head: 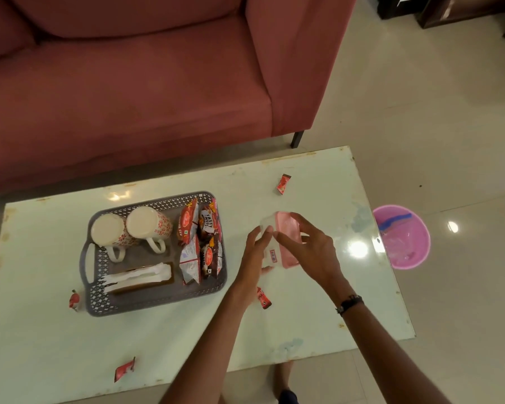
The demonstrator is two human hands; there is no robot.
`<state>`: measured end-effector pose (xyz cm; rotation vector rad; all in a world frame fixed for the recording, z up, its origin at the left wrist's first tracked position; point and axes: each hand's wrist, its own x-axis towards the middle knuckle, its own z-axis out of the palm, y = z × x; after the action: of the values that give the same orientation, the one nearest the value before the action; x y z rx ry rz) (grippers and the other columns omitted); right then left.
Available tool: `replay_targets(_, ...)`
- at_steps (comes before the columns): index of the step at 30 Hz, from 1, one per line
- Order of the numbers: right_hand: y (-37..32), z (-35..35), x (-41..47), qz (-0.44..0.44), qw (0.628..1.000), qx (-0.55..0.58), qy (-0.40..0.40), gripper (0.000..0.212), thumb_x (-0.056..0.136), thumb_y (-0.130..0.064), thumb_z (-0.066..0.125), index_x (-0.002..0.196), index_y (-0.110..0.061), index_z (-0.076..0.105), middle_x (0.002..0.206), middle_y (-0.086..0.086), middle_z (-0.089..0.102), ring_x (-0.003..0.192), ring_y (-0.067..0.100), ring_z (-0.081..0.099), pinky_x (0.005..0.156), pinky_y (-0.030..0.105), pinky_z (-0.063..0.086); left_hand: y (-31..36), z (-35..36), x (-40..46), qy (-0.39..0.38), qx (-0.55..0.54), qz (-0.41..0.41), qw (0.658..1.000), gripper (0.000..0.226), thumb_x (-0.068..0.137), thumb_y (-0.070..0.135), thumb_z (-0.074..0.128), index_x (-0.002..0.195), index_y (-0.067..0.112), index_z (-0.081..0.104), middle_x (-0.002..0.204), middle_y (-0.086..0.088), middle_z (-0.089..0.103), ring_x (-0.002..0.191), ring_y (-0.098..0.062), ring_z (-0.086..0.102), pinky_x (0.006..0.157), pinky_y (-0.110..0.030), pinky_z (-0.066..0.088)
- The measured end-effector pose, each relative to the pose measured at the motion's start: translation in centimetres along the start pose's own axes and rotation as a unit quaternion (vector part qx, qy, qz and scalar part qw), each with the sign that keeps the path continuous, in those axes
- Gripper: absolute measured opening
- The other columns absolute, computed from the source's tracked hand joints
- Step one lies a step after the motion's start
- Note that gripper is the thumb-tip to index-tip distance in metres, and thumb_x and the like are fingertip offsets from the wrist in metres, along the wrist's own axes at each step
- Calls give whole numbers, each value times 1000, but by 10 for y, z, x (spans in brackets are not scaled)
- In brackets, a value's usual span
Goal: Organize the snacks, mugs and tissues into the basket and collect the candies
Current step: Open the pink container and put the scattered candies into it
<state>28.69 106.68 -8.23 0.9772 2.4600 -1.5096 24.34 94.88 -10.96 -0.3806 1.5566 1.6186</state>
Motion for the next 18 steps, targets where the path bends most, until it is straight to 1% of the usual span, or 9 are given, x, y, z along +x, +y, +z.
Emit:
replay_targets(2, -13, 2, -6, -15, 1000, 11, -16, 50, 78, -56, 60, 124, -37, 50, 107, 6, 70, 91, 23, 69, 74, 42, 59, 3, -3, -5, -21, -41, 2, 999, 56, 78, 59, 54, 128, 33, 48, 123, -1, 63, 111, -18, 61, 91, -47, 52)
replay_targets(4, -22, 6, -11, -19, 999, 2, -31, 52, 83, -54, 55, 131, -35, 48, 110, 7, 70, 91, 22, 70, 73, 36, 60, 8, -5, -10, -28, -71, 7, 997, 60, 77, 60, 50, 128, 28, 51, 121, -6, 65, 108, -22, 64, 77, -38, 58)
replay_targets(5, -26, 7, -13, -25, 999, -12, -37, 53, 86, -53, 52, 135, -34, 45, 112, 9, 69, 93, 24, 69, 73, 34, 59, 9, -6, -12, -30, -80, 10, 996, 61, 77, 60, 49, 128, 26, 51, 120, -7, 66, 107, -23, 65, 74, -36, 58)
replay_targets(8, -35, 8, -22, -75, 994, -59, -46, 50, 93, -44, 46, 139, -27, 40, 126, 11, 62, 103, 29, 65, 84, 36, 56, 12, -8, -13, -31, -113, 9, 993, 58, 82, 59, 50, 129, 25, 51, 120, -10, 66, 105, -23, 66, 80, -40, 58)
replay_targets(11, -35, 7, -39, -175, 978, -107, -37, 43, 95, -33, 47, 136, -18, 47, 135, 4, 56, 106, 26, 64, 89, 33, 51, 16, -9, -13, -27, -167, 3, 986, 55, 89, 55, 43, 134, 23, 44, 120, -8, 63, 100, -20, 67, 80, -39, 57)
replay_targets(13, -28, 8, -49, -231, 962, -142, -21, 38, 95, -28, 51, 130, -15, 53, 134, 5, 57, 102, 25, 67, 89, 34, 53, 20, -10, -14, -28, -202, -3, 979, 57, 90, 54, 41, 137, 23, 38, 126, -11, 58, 105, -25, 63, 79, -39, 57)
replay_targets(14, -25, 8, -52, -254, 954, -159, -12, 35, 94, -25, 53, 127, -14, 56, 131, 7, 60, 98, 26, 69, 86, 35, 56, 21, -10, -16, -26, -214, -8, 977, 58, 90, 54, 41, 138, 22, 36, 127, -13, 56, 105, -26, 61, 74, -37, 58)
replay_targets(16, -19, 10, -56, -303, 934, -187, 18, 31, 94, -23, 51, 120, -8, 61, 122, 9, 65, 86, 27, 72, 72, 35, 60, 21, -11, -19, -18, -218, -18, 976, 59, 90, 53, 41, 139, 20, 36, 129, -16, 54, 102, -26, 60, 62, -31, 58)
replay_targets(18, -16, 14, -59, -331, 918, -214, 51, 36, 95, -27, 42, 116, -5, 62, 117, 11, 68, 82, 26, 72, 63, 33, 61, 19, -11, -21, -19, -216, -18, 976, 61, 89, 53, 43, 139, 19, 37, 131, -18, 53, 101, -25, 60, 59, -28, 56)
